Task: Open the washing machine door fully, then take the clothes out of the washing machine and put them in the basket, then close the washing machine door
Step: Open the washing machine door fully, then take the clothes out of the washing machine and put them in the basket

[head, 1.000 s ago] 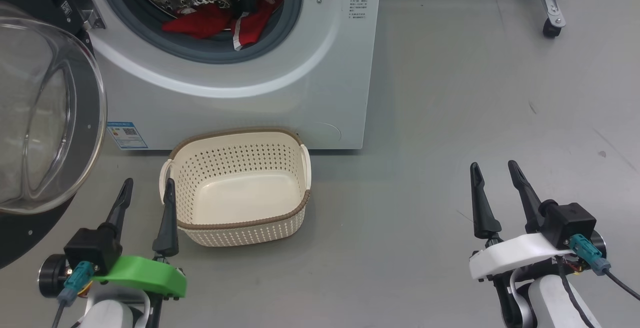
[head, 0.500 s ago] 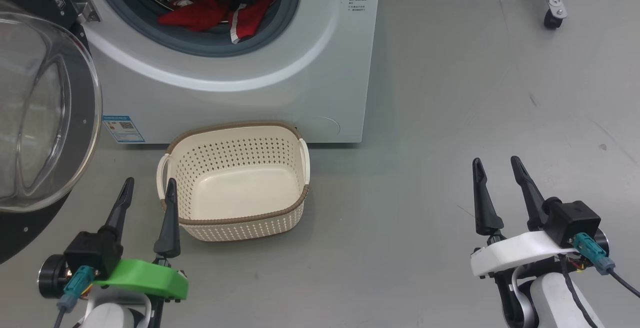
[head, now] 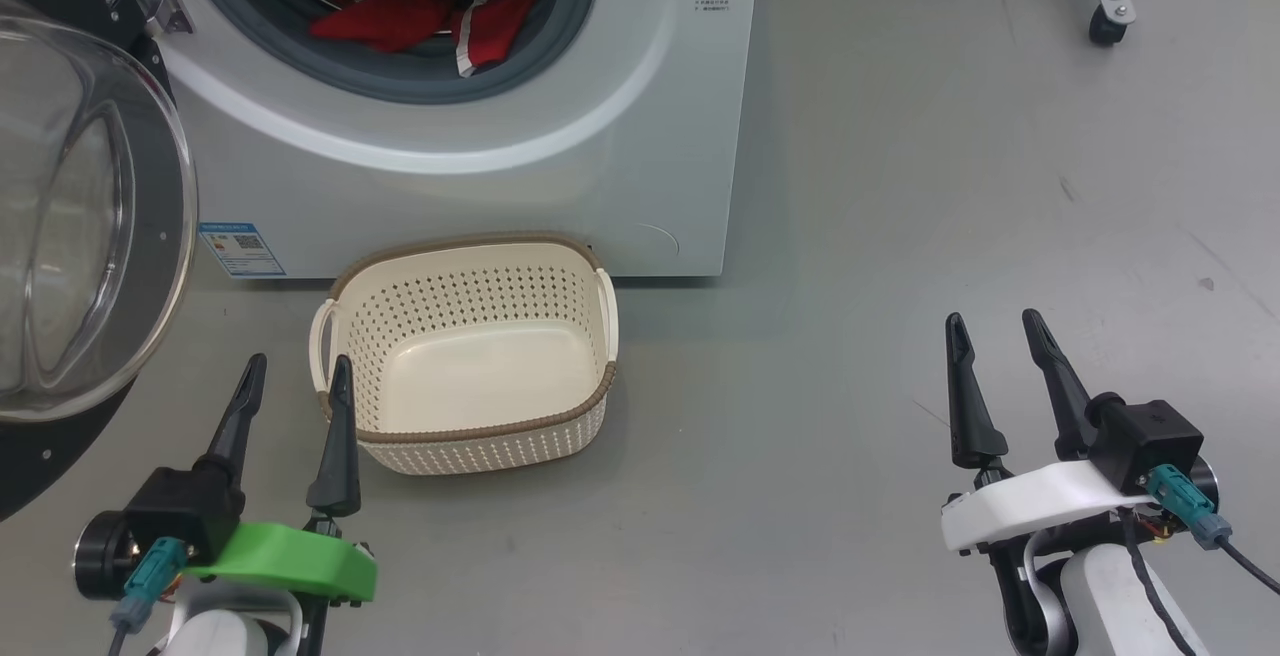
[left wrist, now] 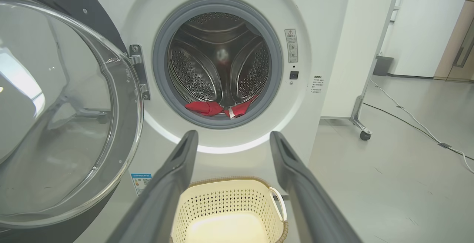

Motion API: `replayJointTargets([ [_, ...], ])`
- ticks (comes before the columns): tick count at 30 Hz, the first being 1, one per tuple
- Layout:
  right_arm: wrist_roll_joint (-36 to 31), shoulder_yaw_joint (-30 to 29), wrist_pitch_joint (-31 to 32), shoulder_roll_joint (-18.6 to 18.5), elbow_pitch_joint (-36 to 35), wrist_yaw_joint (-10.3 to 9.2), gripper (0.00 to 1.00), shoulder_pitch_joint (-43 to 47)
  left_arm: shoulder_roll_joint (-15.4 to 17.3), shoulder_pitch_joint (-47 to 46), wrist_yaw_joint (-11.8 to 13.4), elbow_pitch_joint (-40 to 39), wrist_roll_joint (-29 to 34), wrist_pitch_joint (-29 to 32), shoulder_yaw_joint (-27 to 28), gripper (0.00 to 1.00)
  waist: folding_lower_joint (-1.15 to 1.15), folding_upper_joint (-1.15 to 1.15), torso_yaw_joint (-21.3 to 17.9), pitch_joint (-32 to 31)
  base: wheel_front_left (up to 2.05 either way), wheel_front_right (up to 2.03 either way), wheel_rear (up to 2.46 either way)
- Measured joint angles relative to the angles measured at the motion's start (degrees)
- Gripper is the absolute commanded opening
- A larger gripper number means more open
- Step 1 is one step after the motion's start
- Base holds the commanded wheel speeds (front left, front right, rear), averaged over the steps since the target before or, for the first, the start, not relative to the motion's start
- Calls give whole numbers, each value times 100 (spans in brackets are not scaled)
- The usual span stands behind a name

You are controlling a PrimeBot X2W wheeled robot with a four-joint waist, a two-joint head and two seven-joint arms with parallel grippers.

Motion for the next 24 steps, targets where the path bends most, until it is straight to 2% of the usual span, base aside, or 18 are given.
replayJointTargets([
  [24, -2, -9, 0, 19, 0, 3, 100, -1, -5, 63, 25, -133, 0, -1, -2, 100, 0, 0, 20, 38, 0, 0, 0],
])
